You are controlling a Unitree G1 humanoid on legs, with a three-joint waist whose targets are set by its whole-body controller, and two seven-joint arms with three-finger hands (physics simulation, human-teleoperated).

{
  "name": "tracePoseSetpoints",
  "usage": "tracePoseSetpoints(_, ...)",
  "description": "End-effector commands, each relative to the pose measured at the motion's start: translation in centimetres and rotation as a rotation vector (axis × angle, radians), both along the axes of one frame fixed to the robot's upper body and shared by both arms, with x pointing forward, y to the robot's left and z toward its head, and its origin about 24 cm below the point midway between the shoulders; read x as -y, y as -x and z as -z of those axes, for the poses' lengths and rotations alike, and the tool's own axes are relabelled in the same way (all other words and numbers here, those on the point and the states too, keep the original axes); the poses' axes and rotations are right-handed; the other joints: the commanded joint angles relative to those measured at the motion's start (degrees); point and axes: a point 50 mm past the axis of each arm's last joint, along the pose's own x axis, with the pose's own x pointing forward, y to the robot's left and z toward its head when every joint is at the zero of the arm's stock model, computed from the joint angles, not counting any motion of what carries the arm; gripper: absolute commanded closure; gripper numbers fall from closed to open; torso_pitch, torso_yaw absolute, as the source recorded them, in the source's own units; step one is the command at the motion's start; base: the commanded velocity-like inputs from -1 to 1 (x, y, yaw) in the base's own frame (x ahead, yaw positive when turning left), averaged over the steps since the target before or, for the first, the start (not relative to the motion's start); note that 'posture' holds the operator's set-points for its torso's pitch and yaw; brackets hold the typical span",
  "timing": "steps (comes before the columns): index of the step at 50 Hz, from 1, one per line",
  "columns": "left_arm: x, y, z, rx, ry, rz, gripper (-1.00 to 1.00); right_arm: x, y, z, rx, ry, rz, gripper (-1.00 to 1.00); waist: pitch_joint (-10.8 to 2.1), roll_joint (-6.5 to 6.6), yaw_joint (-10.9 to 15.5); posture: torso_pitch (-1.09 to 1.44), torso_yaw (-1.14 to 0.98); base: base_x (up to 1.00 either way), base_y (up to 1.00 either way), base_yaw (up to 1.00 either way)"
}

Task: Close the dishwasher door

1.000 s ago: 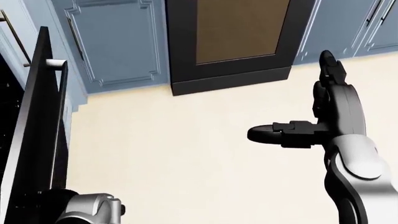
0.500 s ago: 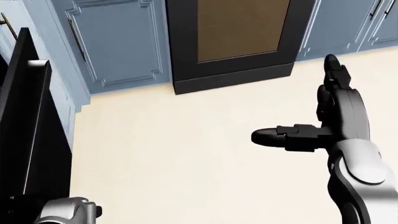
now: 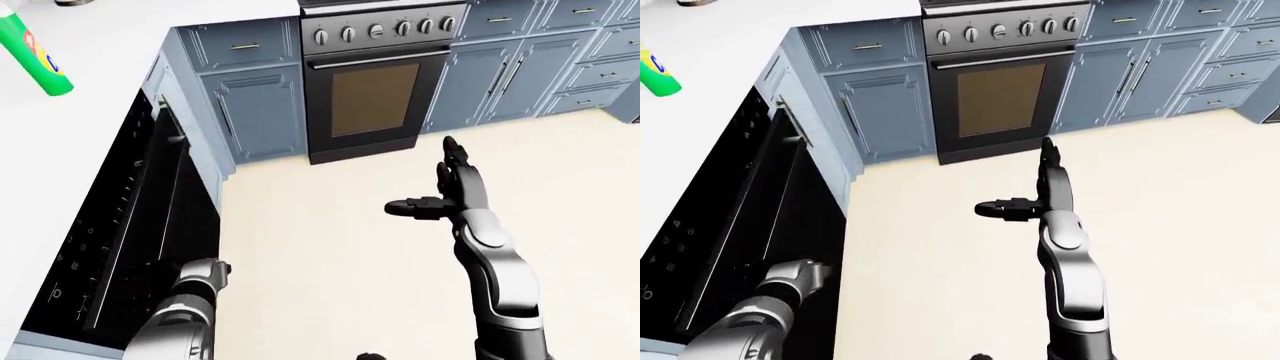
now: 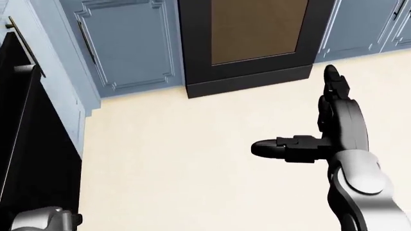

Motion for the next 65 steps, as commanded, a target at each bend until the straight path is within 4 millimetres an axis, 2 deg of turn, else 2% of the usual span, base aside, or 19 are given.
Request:
tracePoseSetpoints(1,-0.3,1.1,1.1,-0.049,0.103,-0.044,-1.0,0.0,-0.1,-2.1,0.098,0.012,-0.004,-1.0,-0.88,-0.54,0.7,0.73,0.0,0.0,0.0,0.0)
tracePoseSetpoints(26,-2.5,1.9,1.4,-0.014,0.164,-0.067,-1.0,-0.3,-0.3,-1.2,0.087,0.012,-0.009,-1.0,-0.79,0.68,1.2,0.73,0.0,0.0,0.0,0.0)
tracePoseSetpoints(38,-3.3,2.5,1.5,-0.034,0.127,-0.081,-1.0,-0.3,-0.2,-1.0,0.084,0.009,-0.007,-1.0,-0.82,0.86,1.1,0.73,0.0,0.0,0.0,0.0)
tracePoseSetpoints(49,-4.1,3.3,1.4,-0.089,0.069,-0.113,-1.0,-0.3,-0.3,-1.9,0.091,0.015,-0.009,-1.0,-0.85,0.5,0.9,0.73,0.0,0.0,0.0,0.0)
tracePoseSetpoints(65,-4.4,3.6,1.6,-0.081,0.086,-0.132,-1.0,-0.4,-0.6,-1.4,0.087,0.016,-0.013,-1.0,-0.65,0.59,1.0,0.73,0.0,0.0,0.0,0.0)
